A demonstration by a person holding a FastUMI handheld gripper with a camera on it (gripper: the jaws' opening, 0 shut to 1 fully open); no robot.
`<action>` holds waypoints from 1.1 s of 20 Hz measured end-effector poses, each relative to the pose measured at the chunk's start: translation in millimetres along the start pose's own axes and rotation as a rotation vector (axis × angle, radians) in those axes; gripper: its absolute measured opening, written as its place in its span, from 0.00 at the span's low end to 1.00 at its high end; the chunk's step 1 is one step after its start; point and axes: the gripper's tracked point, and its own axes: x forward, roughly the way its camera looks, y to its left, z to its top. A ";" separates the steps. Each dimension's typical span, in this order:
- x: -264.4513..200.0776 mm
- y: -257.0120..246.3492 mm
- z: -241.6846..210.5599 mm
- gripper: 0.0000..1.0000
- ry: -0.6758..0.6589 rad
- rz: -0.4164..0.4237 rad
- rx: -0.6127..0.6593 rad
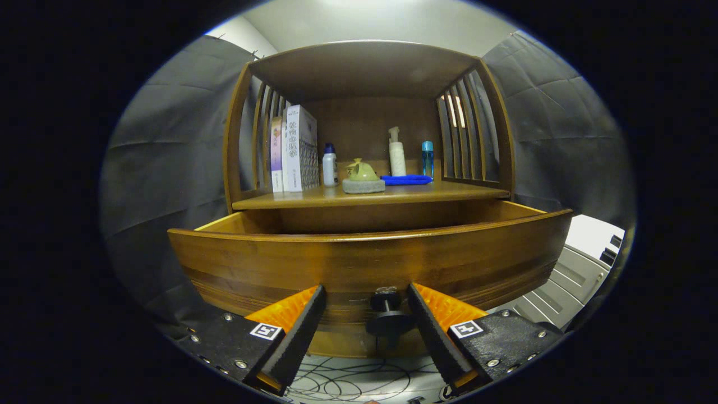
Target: Pull open the drawer, take out the items inside it, and place them on the countertop above the cabinet.
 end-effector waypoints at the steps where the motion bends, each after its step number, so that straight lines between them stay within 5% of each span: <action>1: 4.5 1.4 1.8 0.93 -0.014 -0.003 0.007; 22: 114.7 -3.2 23.8 0.93 -0.062 -0.002 -0.026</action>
